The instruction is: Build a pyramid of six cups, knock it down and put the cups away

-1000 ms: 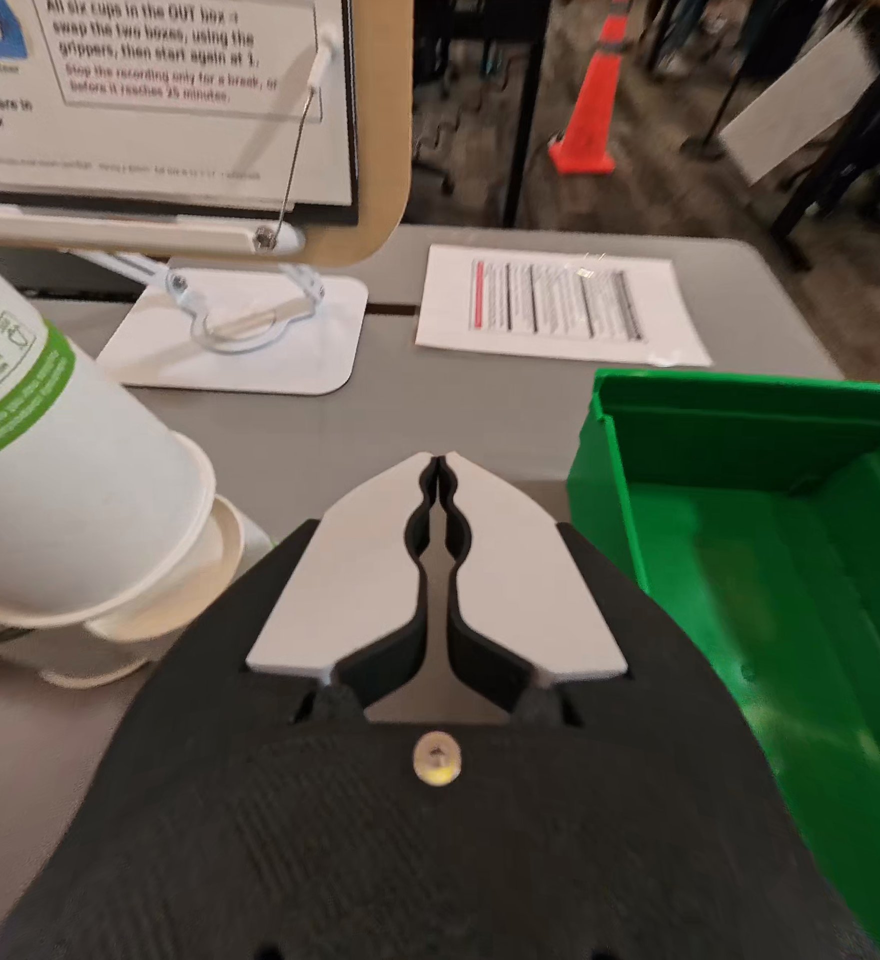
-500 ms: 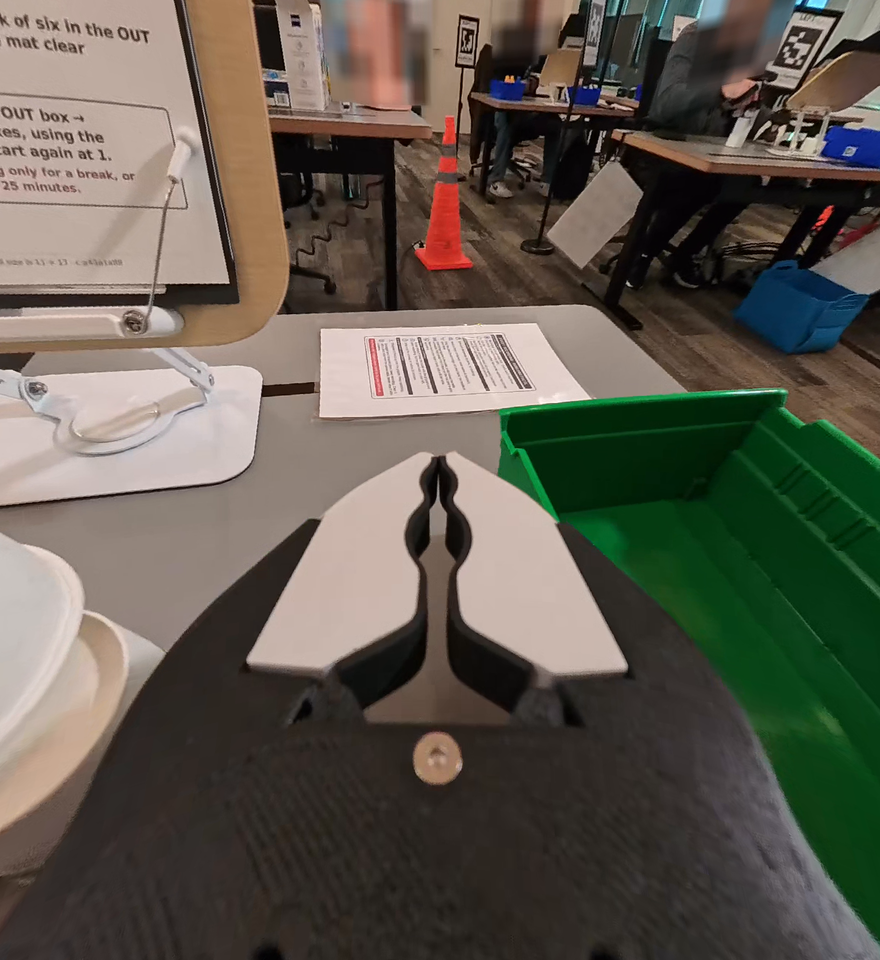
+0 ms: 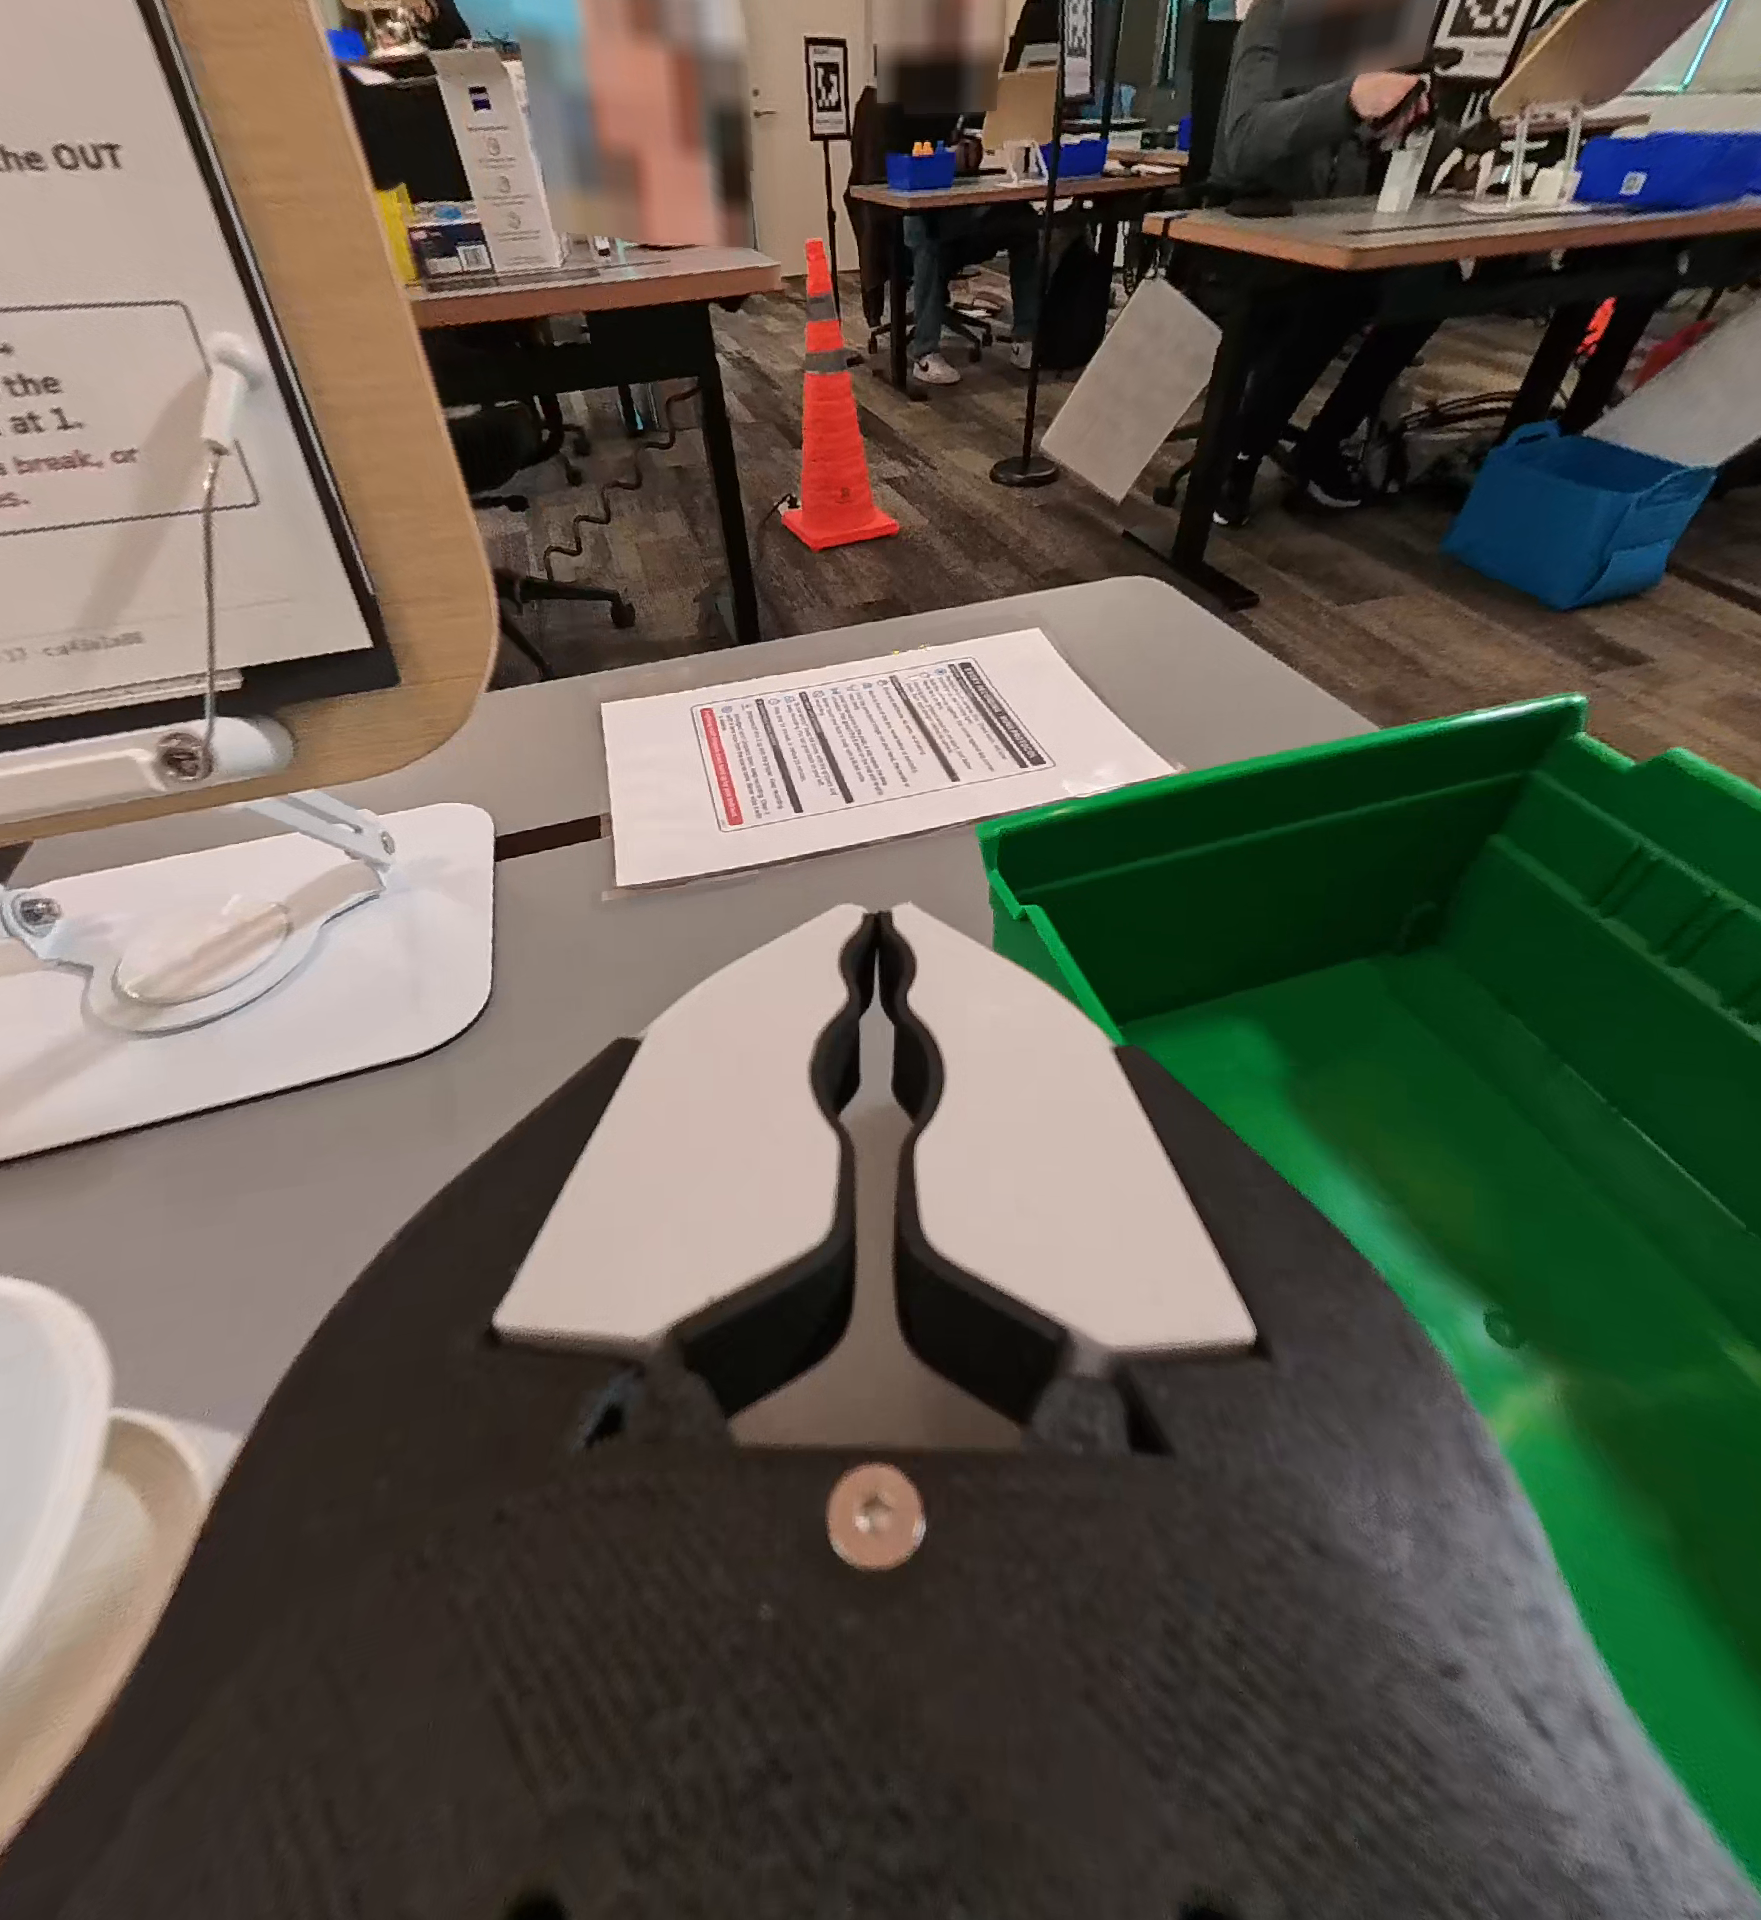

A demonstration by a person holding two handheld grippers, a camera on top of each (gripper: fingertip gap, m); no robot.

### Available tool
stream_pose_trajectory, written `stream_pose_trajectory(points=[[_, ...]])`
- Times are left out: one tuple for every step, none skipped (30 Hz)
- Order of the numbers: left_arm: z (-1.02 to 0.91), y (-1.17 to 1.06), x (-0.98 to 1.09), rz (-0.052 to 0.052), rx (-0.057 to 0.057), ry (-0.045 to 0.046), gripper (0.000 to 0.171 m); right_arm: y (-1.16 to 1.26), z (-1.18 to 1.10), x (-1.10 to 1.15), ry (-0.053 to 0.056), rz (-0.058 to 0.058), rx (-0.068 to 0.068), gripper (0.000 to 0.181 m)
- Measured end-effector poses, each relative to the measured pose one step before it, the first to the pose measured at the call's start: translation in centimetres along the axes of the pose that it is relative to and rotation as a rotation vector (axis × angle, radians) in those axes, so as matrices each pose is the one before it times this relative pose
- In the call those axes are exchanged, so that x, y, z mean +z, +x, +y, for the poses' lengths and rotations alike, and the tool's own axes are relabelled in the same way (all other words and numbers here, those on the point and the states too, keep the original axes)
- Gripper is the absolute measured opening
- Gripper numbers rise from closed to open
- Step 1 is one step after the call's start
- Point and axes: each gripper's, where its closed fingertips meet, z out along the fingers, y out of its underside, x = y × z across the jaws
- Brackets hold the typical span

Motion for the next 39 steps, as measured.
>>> stream_pose_trajectory(points=[[-0.003,-0.006,-0.006,-0.0006,0.0002,0.00048,0.003,0.171,0.127,0.1,-0.0004,0.0004,0.0081,0.0],[0.003,0.008,0.048,0.0007,-0.0007,-0.00053,0.003,0.072,0.16,0.075,-0.0006,0.0005,0.0018,0.0],[0.051,0.044,0.067,0.0024,-0.0013,-0.00232,0.003,-0.05,0.178,0.056,-0.0012,-0.0017,-0.0034,0.0],[0.093,0.056,0.078,0.0034,-0.0011,-0.00445,0.003,-0.181,0.17,0.034,-0.0016,-0.0064,-0.0062,0.0],[0.082,0.061,0.057,0.0027,-0.0006,-0.00462,0.003,-0.249,0.17,0.024,-0.0022,-0.0078,-0.0079,0.0],[0.033,0.062,0.023,0.002,0.0006,-0.00194,0.003,-0.296,0.129,0.003,-0.0017,-0.009,-0.0074,0.0],[-0.021,0.04,-0.024,0.0009,0.0021,0.00121,0.003,-0.298,0.117,-0.025,-0.002,-0.0074,-0.0063,0.0],[-0.021,0.02,-0.031,-0.0003,0.003,0.00145,0.003,-0.26,0.094,-0.035,-0.0016,-0.0042,-0.0056,0.0],[0.005,-0.024,-0.025,-0.0014,0.002,0.00028,0.003,-0.221,0.049,-0.06,0.0,-0.0028,-0.0035,0.0],[-0.005,-0.038,-0.008,-0.001,-0.0004,0.00024,0.003,-0.143,-0.009,-0.068,0.0016,0.0011,-0.0013,0.0],[-0.004,-0.027,0.0,0.0002,-0.0032,0.00053,0.003,-0.091,-0.039,-0.084,0.0018,0.0026,0.0003,0.0],[0.009,-0.023,0.001,0.0015,-0.0046,-0.00007,0.003,-0.131,-0.045,-0.092,-0.0012,-0.0003,0.0026,0.0],[0.025,-0.012,0.003,0.0016,-0.0048,-0.00061,0.003,-0.32,-0.029,-0.128,-0.0046,-0.0093,0.0041,0.0],[0.014,0.001,0.008,0.0014,-0.0041,-0.00032,0.003,-0.637,-0.02,-0.185,-0.0074,-0.0226,0.002,0.0],[0.002,0.018,0.007,0.0015,-0.0031,0.00017,0.003,-1.151,0.0,-0.249,-0.0121,-0.0423,-0.0088,0.0],[0.012,0.028,0.016,0.0016,-0.0021,-0.00063,0.003,-1.877,0.116,-0.298,-0.024,-0.0721,-0.0342,0.0],[0.031,0.05,0.029,0.0014,-0.0004,-0.00105,0.003,-2.524,0.338,-0.244,-0.0403,-0.0928,-0.0619,0.0],[0.031,0.061,0.039,0.0015,0.0019,-0.00181,0.003,-2.595,0.338,-0.163,-0.0416,-0.0812,-0.0839,0.001],[0.039,0.064,0.039,0.0007,0.0045,-0.00202,0.003,-2.318,-0.019,-0.161,-0.021,-0.0578,-0.0923,0.001],[0.032,0.077,0.042,0.0002,0.0077,-0.00176,0.003,-2.088,-0.49,-0.234,0.0075,-0.0443,-0.0818,0.0],[0.021,0.066,0.009,-0.0016,0.0106,-0.00139,0.003,-1.654,-0.845,-0.292,0.0288,-0.0252,-0.0583,0.0],[-0.008,0.048,-0.004,-0.0031,0.0129,-0.00033,0.003,-0.898,-0.799,-0.271,0.0245,0.0103,-0.0372,0.0],[-0.032,0.022,-0.026,-0.0046,0.014,0.00125,0.003,-0.607,-0.642,-0.215,0.0123,0.0083,-0.0281,0.0],[-0.096,-0.033,-0.069,-0.0078,0.0132,0.00473,0.003,-0.661,-0.575,-0.208,0.012,-0.016,-0.0142,0.0],[-0.214,-0.117,-0.14,-0.0135,0.0127,0.0119,0.002,-0.374,-0.531,-0.233,0.0159,-0.0168,0.0031,0.0],[-0.363,-0.255,-0.229,-0.0218,0.0124,0.02075,0.002,0.142,-0.417,-0.268,0.014,-0.0001,0.0106,0.0],[-0.559,-0.405,-0.324,-0.0311,0.0101,0.03223,0.002,0.578,-0.256,-0.252,0.0079,0.013,0.011,0.0],[-0.749,-0.568,-0.415,-0.0409,0.0052,0.04465,0.003,0.927,-0.141,-0.245,0.0025,0.0219,0.0131,0.0],[-0.848,-0.733,-0.458,-0.0479,0.0006,0.05051,0.004,1.167,-0.114,-0.245,0.0048,0.0234,0.0198,0.0],[-0.828,-0.755,-0.427,-0.0459,-0.0017,0.04806,0.007,1.299,-0.133,-0.243,0.0113,0.0193,0.0293,0.0],[-0.688,-0.7,-0.338,-0.0381,-0.003,0.03945,0.009,1.407,-0.138,-0.231,0.0136,0.0177,0.0384,0.0],[-0.441,-0.595,-0.224,-0.0299,-0.0037,0.02457,0.011,1.476,-0.077,-0.181,0.0103,0.0158,0.0436,0.0],[-0.196,-0.482,-0.097,-0.0231,-0.0058,0.0105,0.013,1.467,0.01,-0.135,0.0037,0.0126,0.0447,0.0],[0.018,-0.279,0.003,-0.0114,-0.0083,-0.00061,0.016,1.414,0.087,-0.093,-0.0021,0.0104,0.0438,0.0],[0.226,-0.041,0.104,0.0019,-0.0097,-0.01195,0.019,1.269,0.117,-0.079,-0.0054,0.0057,0.041,0.0],[0.296,0.073,0.136,0.0057,-0.0106,-0.01586,0.02,1.086,0.123,-0.089,-0.0062,0.0011,0.0374,0.0],[0.204,0.123,0.119,0.0052,-0.0089,-0.01004,0.021,0.911,0.094,-0.086,-0.0046,-0.0004,0.0318,0.0],[0.112,0.17,0.085,0.0056,-0.0018,-0.00525,0.021,0.791,0.048,-0.092,-0.0021,0.0017,0.0224,0.0],[0.051,0.157,0.043,0.0032,0.0074,-0.00287,0.021,0.681,0.031,-0.073,-0.0009,0.0047,0.0095,0.0]])
